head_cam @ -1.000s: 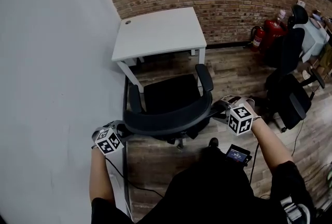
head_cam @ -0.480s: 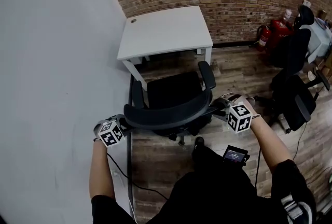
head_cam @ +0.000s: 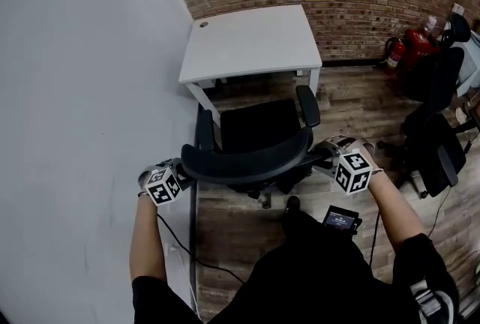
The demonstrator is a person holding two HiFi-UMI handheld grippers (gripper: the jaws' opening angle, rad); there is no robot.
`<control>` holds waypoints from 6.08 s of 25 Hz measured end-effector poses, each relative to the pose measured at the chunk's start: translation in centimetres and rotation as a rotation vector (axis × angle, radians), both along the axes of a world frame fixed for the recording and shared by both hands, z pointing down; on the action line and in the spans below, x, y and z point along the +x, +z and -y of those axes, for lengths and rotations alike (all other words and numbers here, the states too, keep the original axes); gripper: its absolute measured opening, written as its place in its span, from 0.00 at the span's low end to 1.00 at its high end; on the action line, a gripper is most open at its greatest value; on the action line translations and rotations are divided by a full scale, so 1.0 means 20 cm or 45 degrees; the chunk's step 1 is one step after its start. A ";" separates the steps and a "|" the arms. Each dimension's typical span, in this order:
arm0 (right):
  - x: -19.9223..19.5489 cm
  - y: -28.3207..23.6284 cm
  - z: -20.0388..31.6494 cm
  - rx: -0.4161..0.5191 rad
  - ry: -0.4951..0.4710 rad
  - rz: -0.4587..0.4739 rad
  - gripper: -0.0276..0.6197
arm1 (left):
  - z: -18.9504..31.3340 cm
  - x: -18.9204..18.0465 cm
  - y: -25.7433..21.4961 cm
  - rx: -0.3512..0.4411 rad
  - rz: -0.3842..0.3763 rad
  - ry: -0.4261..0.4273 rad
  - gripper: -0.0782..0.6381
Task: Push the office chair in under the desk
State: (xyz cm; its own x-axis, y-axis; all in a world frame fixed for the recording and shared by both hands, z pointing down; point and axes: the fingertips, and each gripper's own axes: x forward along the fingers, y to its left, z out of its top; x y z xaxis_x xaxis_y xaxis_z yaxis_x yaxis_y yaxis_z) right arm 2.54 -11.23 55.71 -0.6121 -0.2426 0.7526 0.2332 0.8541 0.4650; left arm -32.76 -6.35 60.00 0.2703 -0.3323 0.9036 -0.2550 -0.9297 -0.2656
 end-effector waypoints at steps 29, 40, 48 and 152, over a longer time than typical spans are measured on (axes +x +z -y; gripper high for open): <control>-0.09 0.00 0.36 -0.127 -0.016 0.126 0.22 | 0.46 -0.09 0.02 -0.164 0.069 0.018 0.35; -0.12 0.00 0.36 -0.160 -0.023 0.121 0.22 | 0.44 -0.10 0.01 -0.178 0.069 0.031 0.34; -0.17 0.00 0.44 -0.169 -0.011 0.110 0.22 | 0.53 -0.15 0.01 -0.153 0.060 0.035 0.34; -0.81 0.03 2.11 -0.176 0.129 0.104 0.22 | 2.38 -0.75 -0.01 0.035 -0.034 0.227 0.34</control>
